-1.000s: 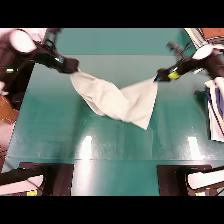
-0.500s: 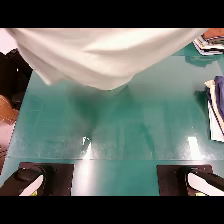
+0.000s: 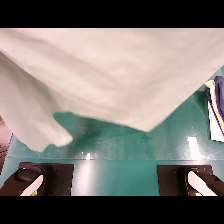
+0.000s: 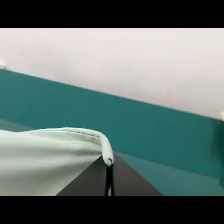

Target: Fold the shirts.

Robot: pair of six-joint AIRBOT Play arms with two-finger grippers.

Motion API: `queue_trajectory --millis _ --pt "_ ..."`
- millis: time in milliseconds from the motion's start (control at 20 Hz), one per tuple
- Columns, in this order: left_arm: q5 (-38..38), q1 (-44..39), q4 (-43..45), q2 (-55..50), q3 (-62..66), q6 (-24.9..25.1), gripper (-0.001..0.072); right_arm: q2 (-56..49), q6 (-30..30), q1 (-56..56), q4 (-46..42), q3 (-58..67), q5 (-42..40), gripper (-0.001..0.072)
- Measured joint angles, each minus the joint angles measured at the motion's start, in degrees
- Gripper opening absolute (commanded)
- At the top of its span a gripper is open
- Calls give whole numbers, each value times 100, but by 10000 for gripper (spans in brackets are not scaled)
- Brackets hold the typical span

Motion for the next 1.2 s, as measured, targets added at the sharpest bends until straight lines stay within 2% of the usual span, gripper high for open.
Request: queue_trajectory --millis 200,350,600,850,900,950,1000,1050,1100,1200 --pt "-1290 0 -26 -1078 -369 0 28 -894 142 -33 0 -151 616 13" --pt "-1475 0 -267 -1967 -1132 4 28 -1755 179 -33 -4 -645 824 13" --pt "-188 0 -544 -3445 -2142 223 28 -3200 221 -44 -37 -1355 354 13" --pt "1248 0 -619 -4247 -2363 330 31 -4059 269 -39 4 -1233 -273 15" --pt "1473 0 -621 -4310 -2376 334 145 -4177 275 -37 0 -1169 -308 16" --pt "1661 0 -625 -4360 -2387 350 365 -4273 286 -37 0 -1091 -356 19" --pt "1775 0 -625 -4395 -2396 350 433 -4336 286 -37 22 -1014 -391 85" --pt "1836 0 -623 -4424 -2400 350 426 -4406 289 -37 33 -942 -391 227" --pt "1864 0 -623 -4444 -2400 352 426 -4457 291 -37 28 -881 -378 311" --pt "1773 33 -623 -4465 -2339 358 426 -4503 291 -39 44 -734 -302 311"
